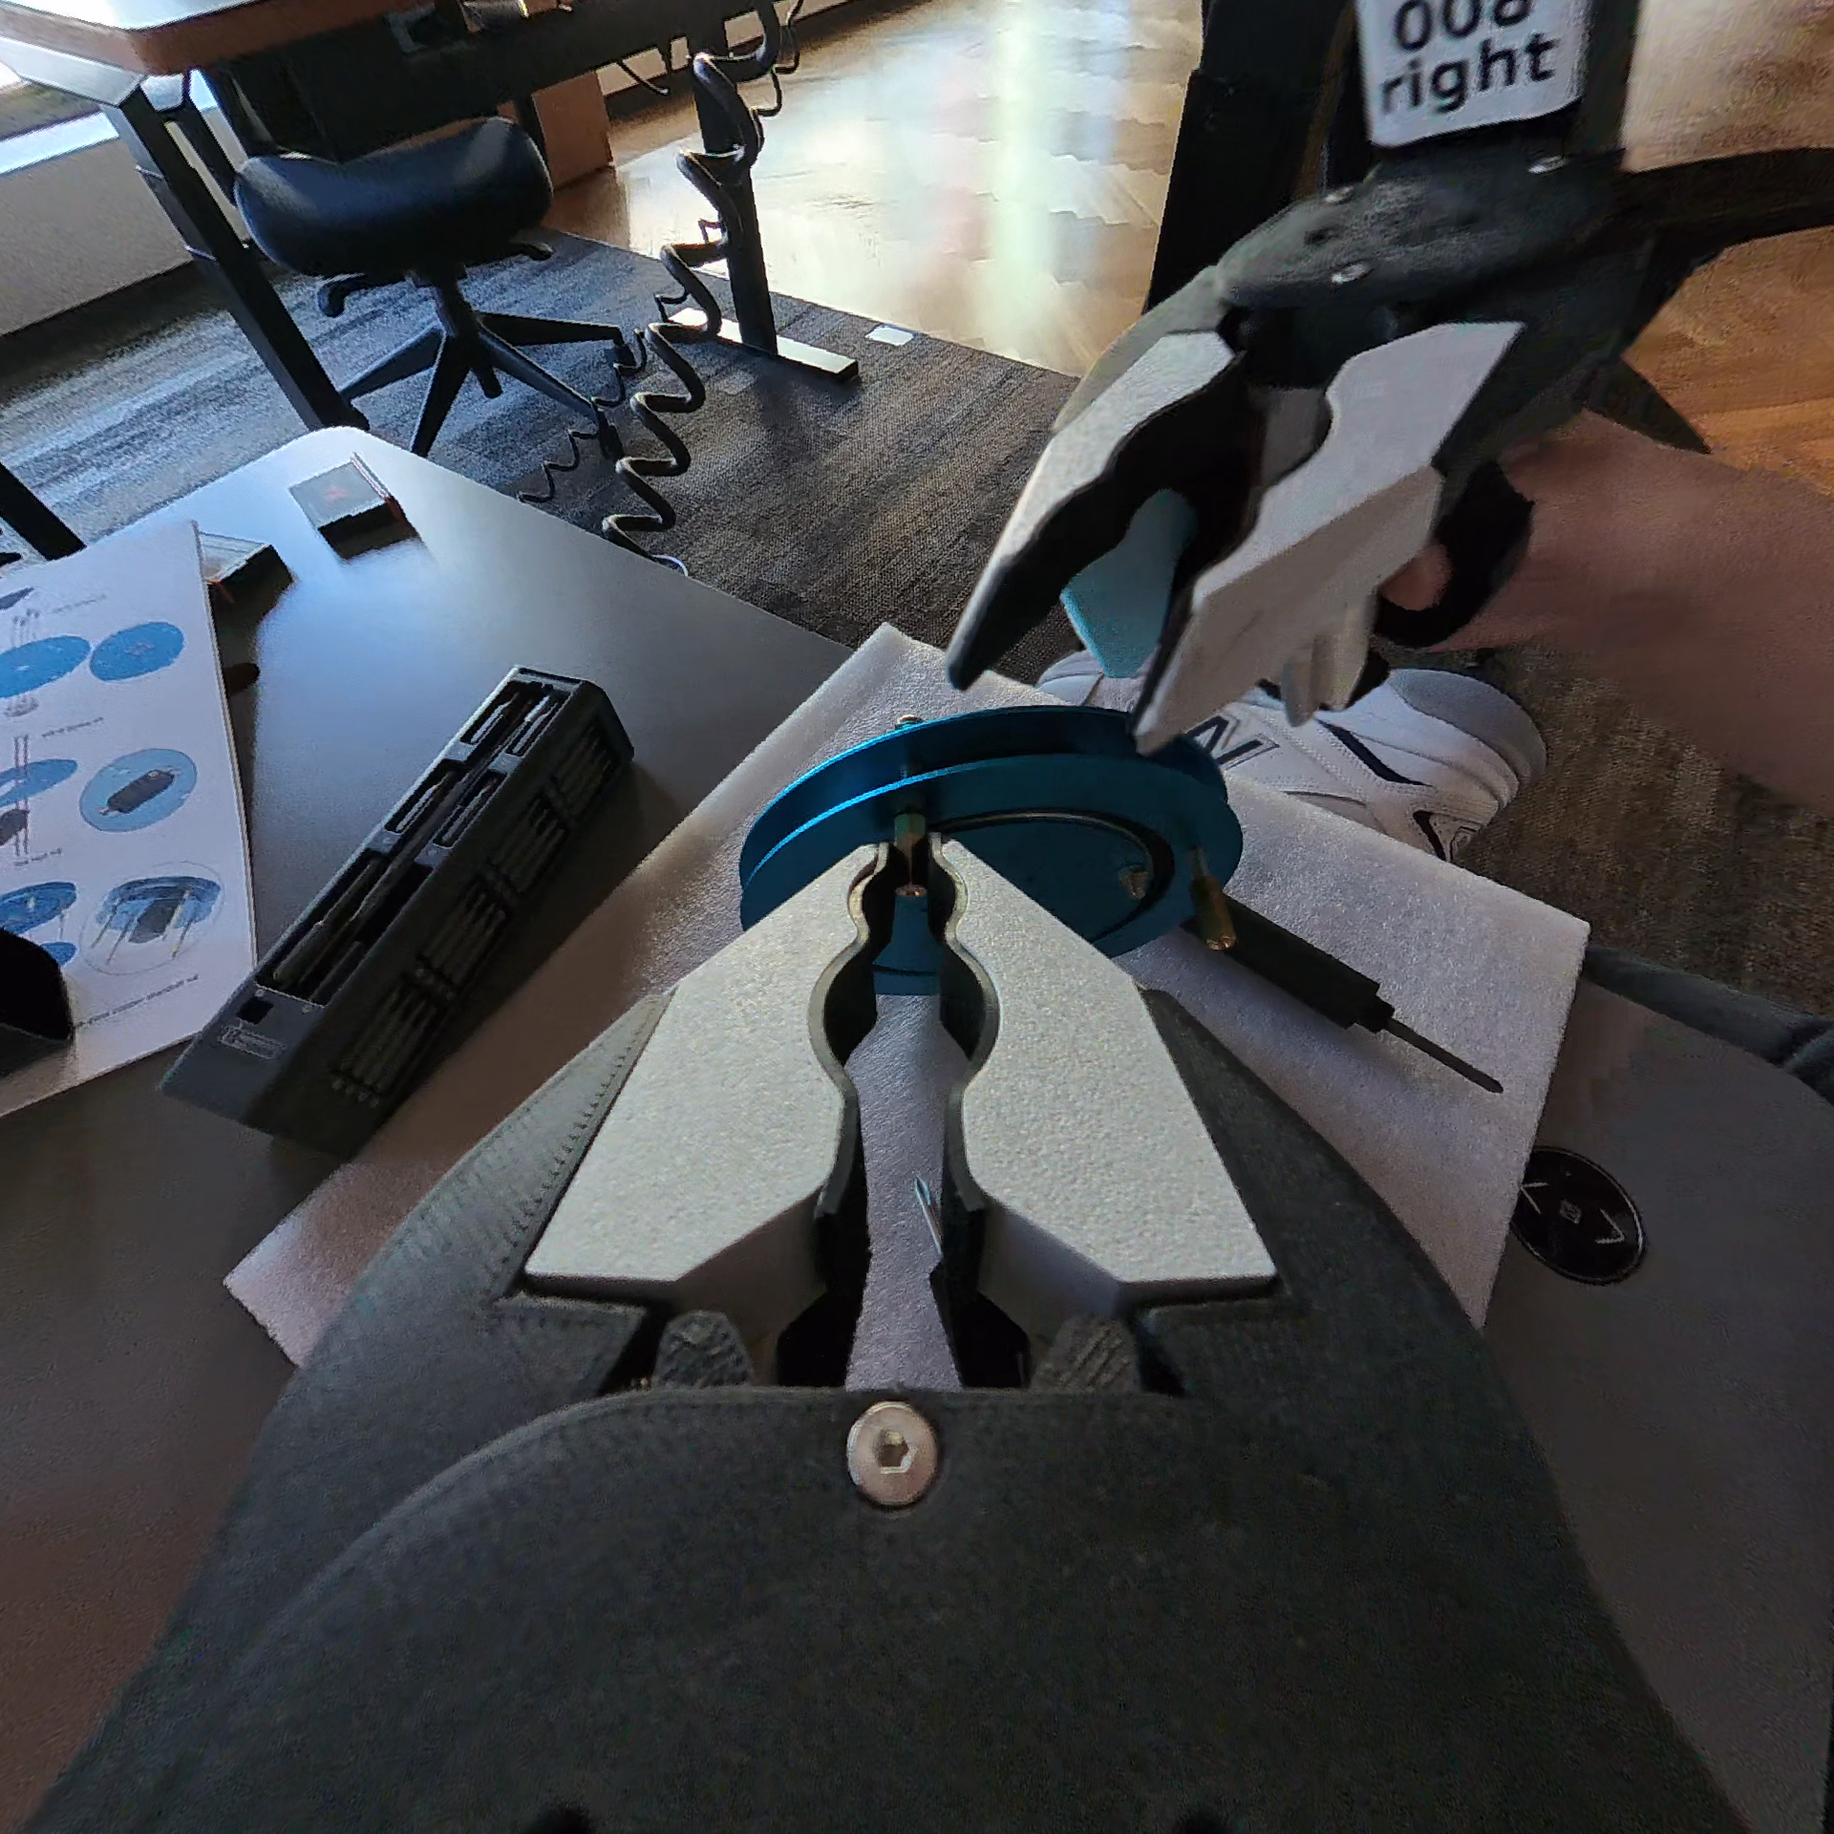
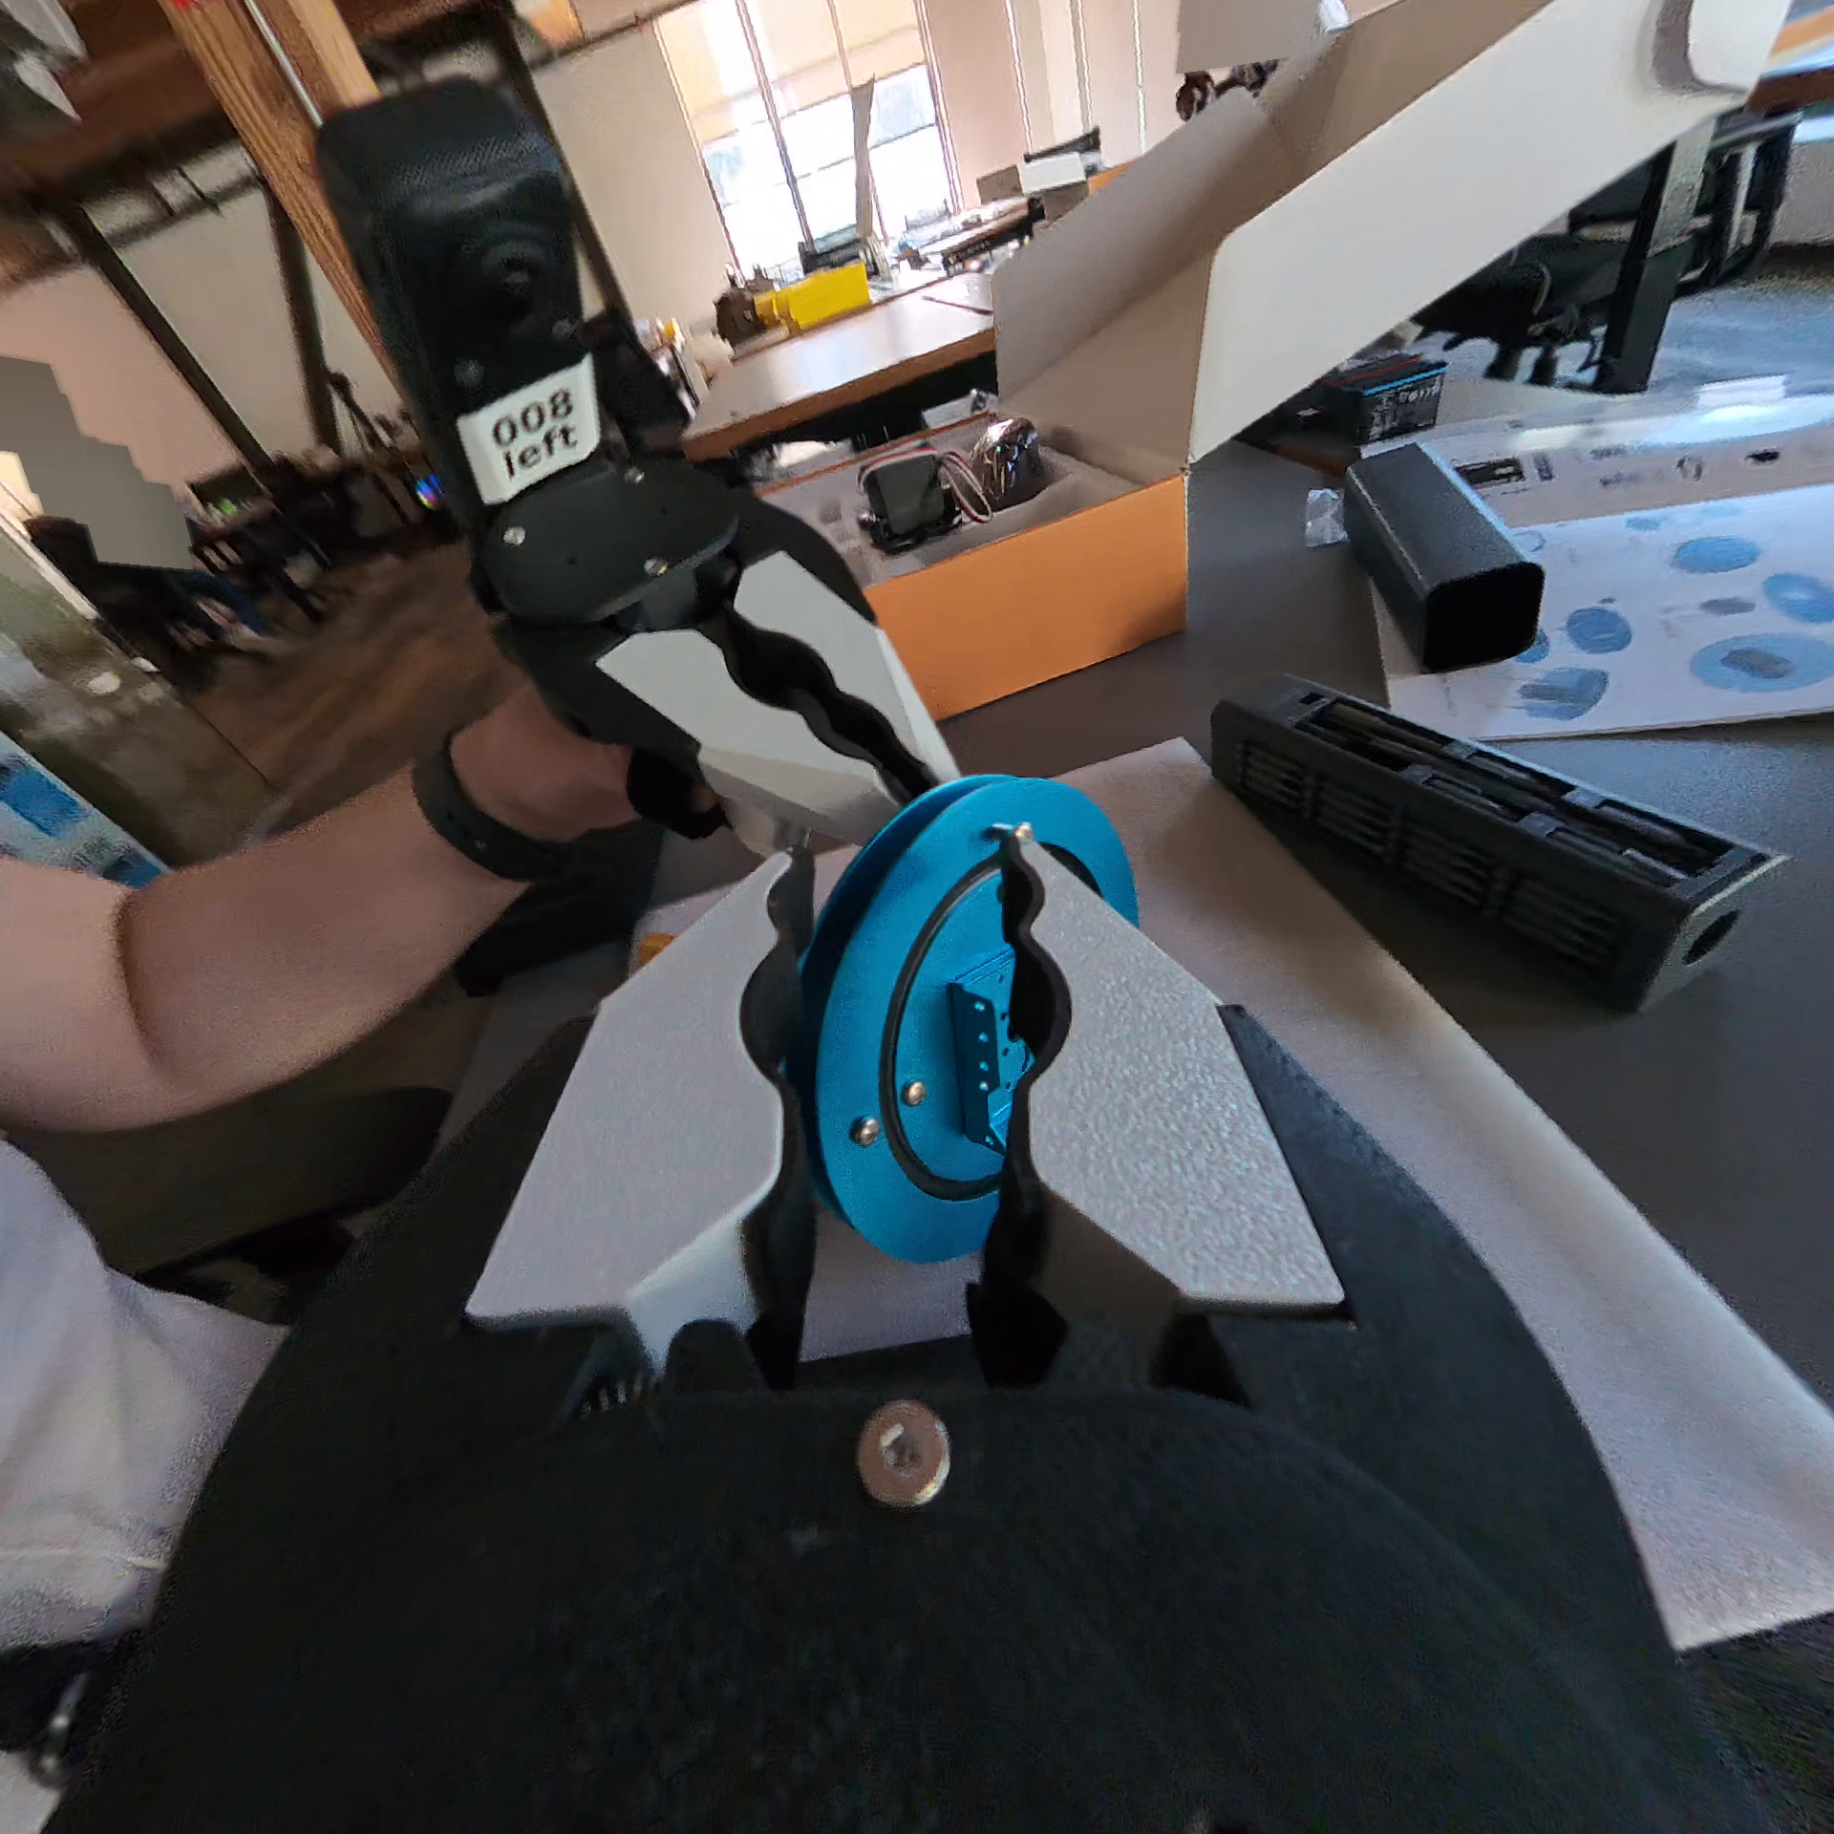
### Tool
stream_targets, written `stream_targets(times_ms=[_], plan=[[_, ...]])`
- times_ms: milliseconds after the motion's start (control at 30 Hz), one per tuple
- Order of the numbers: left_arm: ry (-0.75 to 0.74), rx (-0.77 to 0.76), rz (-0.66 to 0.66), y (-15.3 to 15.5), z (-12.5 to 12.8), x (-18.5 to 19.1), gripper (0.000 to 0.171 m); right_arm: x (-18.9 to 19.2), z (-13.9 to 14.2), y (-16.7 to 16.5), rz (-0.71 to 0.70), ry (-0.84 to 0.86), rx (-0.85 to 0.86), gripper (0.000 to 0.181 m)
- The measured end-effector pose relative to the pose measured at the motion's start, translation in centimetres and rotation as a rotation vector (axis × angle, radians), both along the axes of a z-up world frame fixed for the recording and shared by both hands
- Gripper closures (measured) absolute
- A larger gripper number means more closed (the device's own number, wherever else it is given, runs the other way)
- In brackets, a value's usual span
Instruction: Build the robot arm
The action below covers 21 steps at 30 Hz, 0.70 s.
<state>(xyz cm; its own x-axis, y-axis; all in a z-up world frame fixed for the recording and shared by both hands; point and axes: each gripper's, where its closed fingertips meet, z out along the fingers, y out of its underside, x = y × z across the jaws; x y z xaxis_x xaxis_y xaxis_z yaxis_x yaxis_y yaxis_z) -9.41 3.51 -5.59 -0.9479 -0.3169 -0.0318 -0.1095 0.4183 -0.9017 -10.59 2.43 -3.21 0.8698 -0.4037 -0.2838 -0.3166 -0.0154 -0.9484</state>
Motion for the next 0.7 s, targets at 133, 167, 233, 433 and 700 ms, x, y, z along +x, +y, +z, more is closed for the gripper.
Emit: stream_targets(times_ms=[133, 167, 233, 433, 700], plan=[[0.033, 0.0, 0.016, -0.1, 0.1, -0.2, 0.167, -0.4, -0.5, 0.5, 0.078, 0.137, 0.061, 0.143], [0.051, -0.004, 0.02, -0.2, 0.1, -0.3, 0.167, -0.7, -0.8, 0.7, 0.085, 0.149, 0.037, 0.143], [0.091, -0.018, 0.036, -0.3, 0.2, -0.3, 0.167, -0.6, -1.3, 0.9, 0.047, 0.135, -0.007, 0.145], [0.136, -0.066, 0.024, 0.2, 0.1, -0.1, 0.167, -0.5, -1.3, 1.6, -0.074, 0.118, -0.04, 0.149], [0.124, -0.048, -0.134, 0.6, -0.1, 0.2, 0.168, -0.4, -1.3, 2.3, -0.223, 0.13, -0.041, 0.152]])
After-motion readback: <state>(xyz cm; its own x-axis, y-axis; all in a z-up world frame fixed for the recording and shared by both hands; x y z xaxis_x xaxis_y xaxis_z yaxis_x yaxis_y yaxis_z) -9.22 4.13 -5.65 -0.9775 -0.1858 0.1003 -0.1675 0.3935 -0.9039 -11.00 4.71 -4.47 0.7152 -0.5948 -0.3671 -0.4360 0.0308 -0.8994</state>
